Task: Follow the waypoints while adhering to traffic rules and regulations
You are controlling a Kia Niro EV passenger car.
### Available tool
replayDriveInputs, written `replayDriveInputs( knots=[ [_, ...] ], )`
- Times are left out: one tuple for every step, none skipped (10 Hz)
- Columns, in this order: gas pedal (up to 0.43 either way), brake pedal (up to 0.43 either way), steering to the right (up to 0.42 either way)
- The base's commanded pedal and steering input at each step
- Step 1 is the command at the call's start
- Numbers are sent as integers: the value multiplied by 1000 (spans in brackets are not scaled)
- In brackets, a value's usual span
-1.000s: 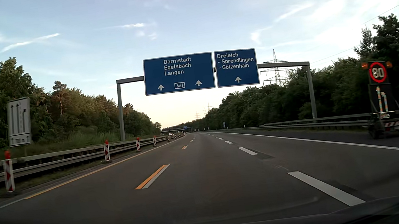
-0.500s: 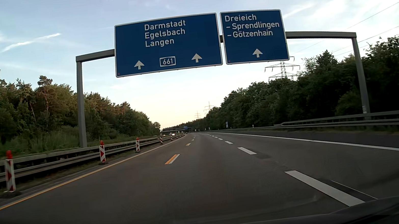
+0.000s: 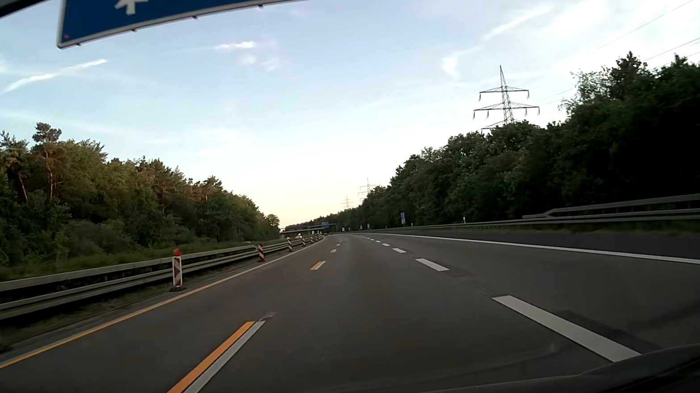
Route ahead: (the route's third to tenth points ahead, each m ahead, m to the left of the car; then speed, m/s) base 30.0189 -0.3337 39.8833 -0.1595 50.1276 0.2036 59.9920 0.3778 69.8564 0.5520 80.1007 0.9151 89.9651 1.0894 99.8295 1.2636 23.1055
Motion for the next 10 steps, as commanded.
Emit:
replayDriveInputs(
  knots=[
    [98, 0, 0],
    [98, 0, 0],
    [98, 0, 0],
    [98, 0, 0],
    [98, 0, 0],
    [98, 0, 0],
    [98, 0, 0],
    [98, 0, 0],
    [98, 0, 0],
    [98, 0, 0]
  ],
)
